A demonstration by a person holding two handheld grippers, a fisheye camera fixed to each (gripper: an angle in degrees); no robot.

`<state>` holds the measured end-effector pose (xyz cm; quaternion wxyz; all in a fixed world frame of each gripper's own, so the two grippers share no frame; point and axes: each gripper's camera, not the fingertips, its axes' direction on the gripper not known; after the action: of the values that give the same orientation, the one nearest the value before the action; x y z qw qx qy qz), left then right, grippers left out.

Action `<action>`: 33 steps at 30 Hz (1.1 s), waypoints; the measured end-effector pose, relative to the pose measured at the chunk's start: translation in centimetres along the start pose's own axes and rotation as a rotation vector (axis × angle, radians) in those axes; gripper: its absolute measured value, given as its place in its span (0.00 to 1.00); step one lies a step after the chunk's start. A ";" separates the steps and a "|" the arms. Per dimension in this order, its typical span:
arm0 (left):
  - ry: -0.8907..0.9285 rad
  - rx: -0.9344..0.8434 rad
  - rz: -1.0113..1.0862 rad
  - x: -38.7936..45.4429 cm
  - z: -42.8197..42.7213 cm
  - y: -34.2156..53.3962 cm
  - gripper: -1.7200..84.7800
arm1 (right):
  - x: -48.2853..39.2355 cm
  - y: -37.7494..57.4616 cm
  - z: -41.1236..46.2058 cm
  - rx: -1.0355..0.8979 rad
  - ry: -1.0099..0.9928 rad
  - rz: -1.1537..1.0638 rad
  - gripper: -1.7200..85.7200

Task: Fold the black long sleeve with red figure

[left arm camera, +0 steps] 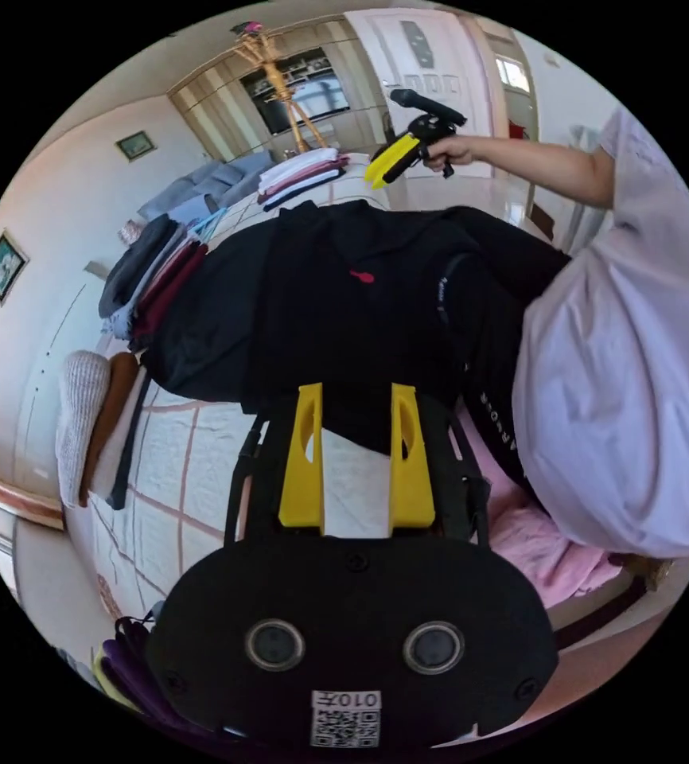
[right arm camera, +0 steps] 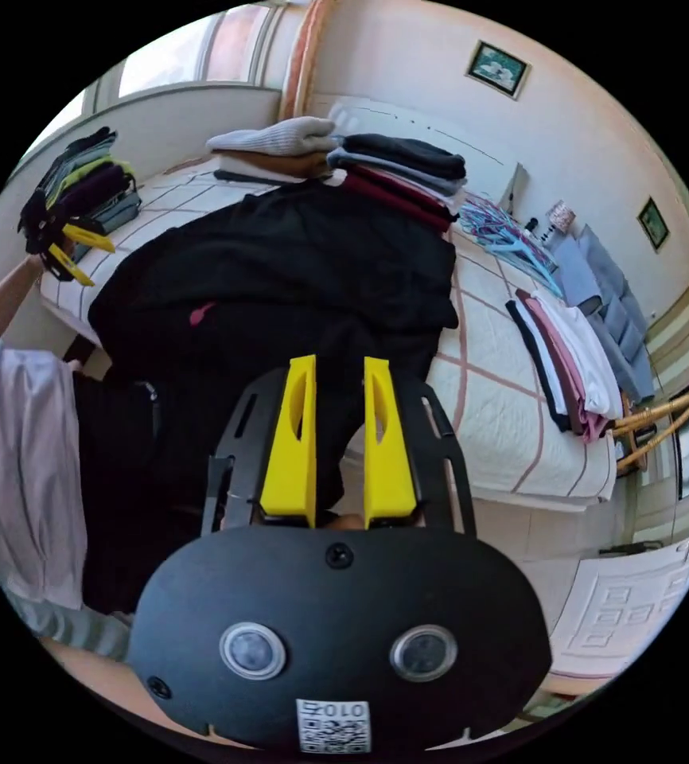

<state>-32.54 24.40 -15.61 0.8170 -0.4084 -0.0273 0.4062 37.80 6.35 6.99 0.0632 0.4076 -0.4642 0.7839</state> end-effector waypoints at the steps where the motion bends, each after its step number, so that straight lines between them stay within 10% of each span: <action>1: -0.004 -0.010 0.037 1.7 -0.4 0.5 0.18 | -1.1 2.0 -0.7 -0.021 -0.020 -0.045 0.11; 20: -0.002 0.013 0.151 10.3 3.1 -1.0 0.18 | -21.0 11.5 3.3 -0.154 0.221 -0.527 0.12; 33: 0.203 0.039 0.071 8.7 8.6 -2.9 0.19 | -15.5 7.8 -3.4 0.027 0.042 -0.264 0.04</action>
<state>-28.06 34.96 -10.38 0.8085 -0.4321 0.0780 0.3919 42.34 8.97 -9.95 0.1702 0.4493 -0.3943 0.7834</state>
